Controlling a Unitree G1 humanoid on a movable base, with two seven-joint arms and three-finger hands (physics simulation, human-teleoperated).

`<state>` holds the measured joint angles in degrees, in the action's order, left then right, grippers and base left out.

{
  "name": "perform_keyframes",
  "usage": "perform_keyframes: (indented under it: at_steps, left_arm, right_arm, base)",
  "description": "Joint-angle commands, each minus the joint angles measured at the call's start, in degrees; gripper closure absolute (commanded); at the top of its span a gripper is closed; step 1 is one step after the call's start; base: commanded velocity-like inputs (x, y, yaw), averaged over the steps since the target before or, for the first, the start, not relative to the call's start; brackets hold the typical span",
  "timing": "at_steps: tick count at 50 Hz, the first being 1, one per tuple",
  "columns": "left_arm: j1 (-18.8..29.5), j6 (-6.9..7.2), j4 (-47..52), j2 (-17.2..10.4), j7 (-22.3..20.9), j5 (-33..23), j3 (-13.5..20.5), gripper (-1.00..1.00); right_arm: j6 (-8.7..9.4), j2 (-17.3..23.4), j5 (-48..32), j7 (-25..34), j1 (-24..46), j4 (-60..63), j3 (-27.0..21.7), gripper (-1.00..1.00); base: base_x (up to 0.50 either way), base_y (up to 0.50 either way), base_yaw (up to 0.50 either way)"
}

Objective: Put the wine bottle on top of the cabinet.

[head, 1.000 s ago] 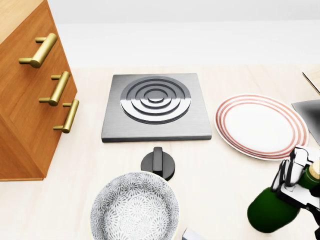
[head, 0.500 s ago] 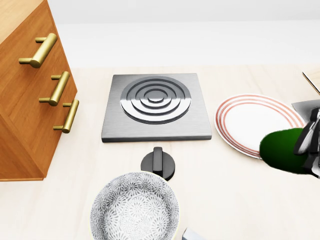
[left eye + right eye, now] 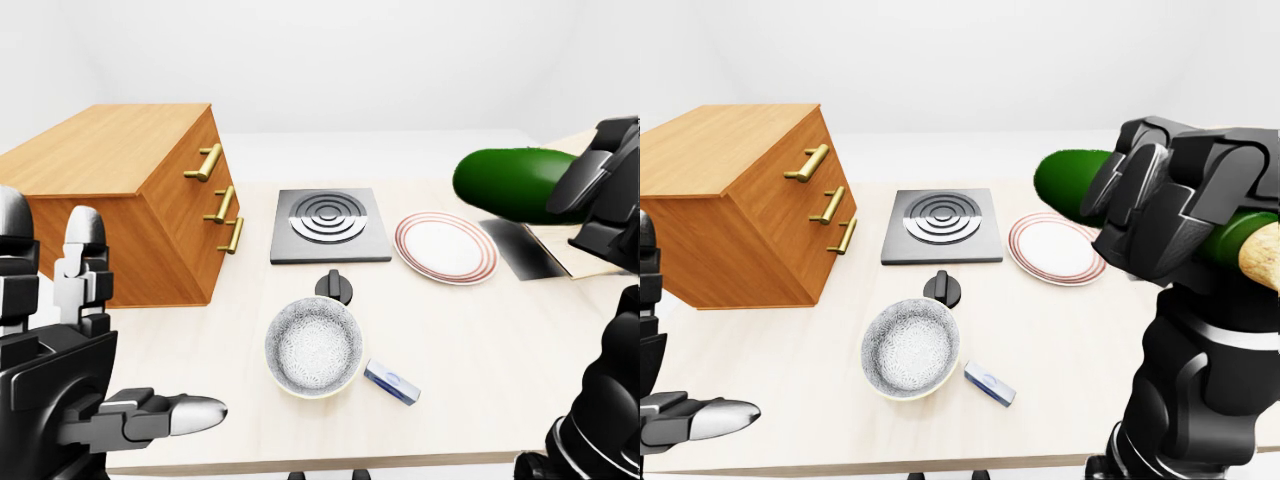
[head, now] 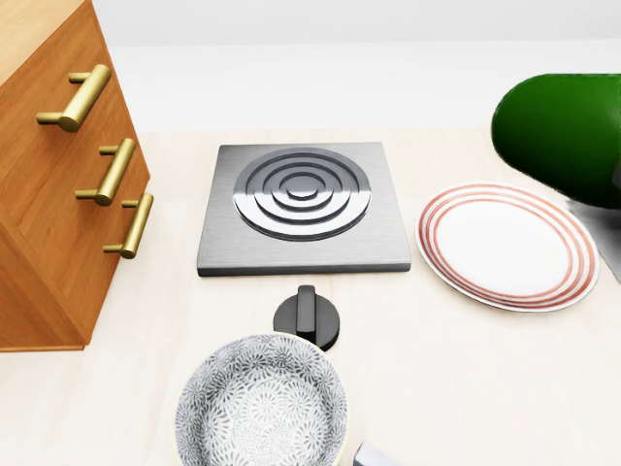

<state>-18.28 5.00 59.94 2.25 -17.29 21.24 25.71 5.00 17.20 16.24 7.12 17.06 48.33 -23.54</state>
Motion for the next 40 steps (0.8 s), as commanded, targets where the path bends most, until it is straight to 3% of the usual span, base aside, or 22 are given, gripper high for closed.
perform_keyframes:
  at_steps: [1, 9, 24, 25, 31, 40]
  left_arm:
    - [-0.06, 0.0, 0.06, -0.97, 1.02, 1.05, 0.14, -1.0]
    - [0.05, 0.0, 0.06, -1.17, 1.31, 1.44, 0.37, -1.0]
    - [1.18, 0.0, 0.06, -1.26, 1.33, 1.79, 1.55, -1.0]
    - [-0.13, 0.0, -1.28, 0.95, -1.1, -0.39, 0.67, -1.0]
    - [1.2, 0.0, 0.06, -2.23, 2.33, 2.47, 1.46, -1.0]
    - [1.59, 0.0, 0.06, -2.48, 2.54, 2.72, 1.84, -1.0]
  right_arm:
    - [0.0, 4.16, 3.74, -3.18, 12.06, -2.41, 2.68, 1.0]
    - [0.0, 5.5, 3.68, -3.69, 18.21, -8.6, 6.08, 1.0]
    - [0.0, 4.13, -3.2, 0.18, 26.72, -23.5, 12.21, 1.0]
    - [0.0, 4.11, -3.76, 0.51, 27.75, -24.33, 12.87, 1.0]
    - [0.0, 2.67, -6.85, 2.3, 31.25, -26.6, 15.04, 1.0]
    - [0.0, 0.86, -8.02, 3.23, 37.81, -30.2, 14.89, 1.0]
  base:
    - [0.0, 0.0, 0.0]
    - [0.0, 0.0, 0.0]
    - [0.0, 0.0, 0.0]
    - [0.0, 0.0, 0.0]
    - [0.0, 0.0, 0.0]
    - [0.0, 0.0, 0.0]
